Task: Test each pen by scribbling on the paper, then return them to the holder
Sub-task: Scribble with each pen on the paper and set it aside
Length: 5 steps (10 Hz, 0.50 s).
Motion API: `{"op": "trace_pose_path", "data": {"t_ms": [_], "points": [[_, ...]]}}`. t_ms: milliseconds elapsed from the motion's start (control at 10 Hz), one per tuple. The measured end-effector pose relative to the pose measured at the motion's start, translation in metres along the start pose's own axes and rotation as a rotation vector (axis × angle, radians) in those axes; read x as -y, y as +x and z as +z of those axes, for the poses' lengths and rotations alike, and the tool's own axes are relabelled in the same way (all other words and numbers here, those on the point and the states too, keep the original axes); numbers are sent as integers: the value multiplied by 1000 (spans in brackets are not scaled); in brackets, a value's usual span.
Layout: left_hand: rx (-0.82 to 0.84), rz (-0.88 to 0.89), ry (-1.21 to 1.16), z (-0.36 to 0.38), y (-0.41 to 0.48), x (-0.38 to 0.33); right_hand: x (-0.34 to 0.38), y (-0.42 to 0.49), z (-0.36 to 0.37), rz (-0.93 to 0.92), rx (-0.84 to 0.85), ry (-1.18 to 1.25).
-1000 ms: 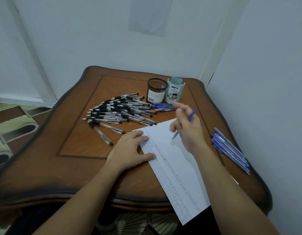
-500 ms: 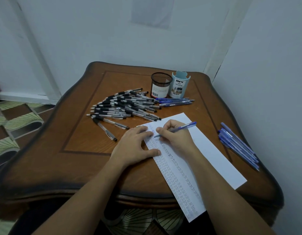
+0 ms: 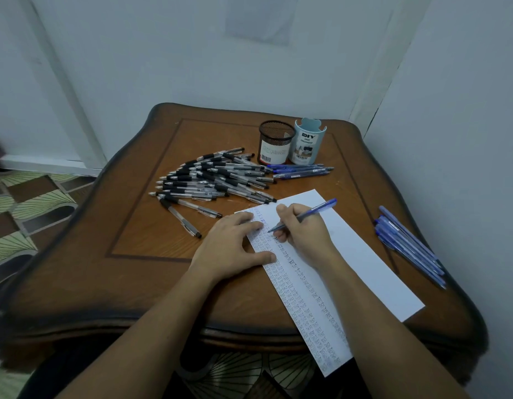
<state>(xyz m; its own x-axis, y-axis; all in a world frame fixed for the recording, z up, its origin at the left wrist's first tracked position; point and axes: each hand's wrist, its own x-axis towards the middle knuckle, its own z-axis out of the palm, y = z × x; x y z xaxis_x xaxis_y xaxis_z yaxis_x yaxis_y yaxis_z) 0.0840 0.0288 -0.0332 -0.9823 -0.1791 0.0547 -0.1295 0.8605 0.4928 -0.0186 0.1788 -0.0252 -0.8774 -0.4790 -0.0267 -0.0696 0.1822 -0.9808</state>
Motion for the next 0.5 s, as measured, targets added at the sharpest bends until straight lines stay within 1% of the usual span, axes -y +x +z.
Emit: {"op": "trace_pose_path", "data": {"t_ms": [100, 300, 500], "points": [[0, -2, -9, 0, -1, 0, 1, -1, -3, 4, 41, 37], [4, -5, -7, -1, -1, 0, -5, -3, 1, -57, -30, -29], [4, -4, -9, -1, -1, 0, -6, -2, 2, -92, -22, -33]]}}
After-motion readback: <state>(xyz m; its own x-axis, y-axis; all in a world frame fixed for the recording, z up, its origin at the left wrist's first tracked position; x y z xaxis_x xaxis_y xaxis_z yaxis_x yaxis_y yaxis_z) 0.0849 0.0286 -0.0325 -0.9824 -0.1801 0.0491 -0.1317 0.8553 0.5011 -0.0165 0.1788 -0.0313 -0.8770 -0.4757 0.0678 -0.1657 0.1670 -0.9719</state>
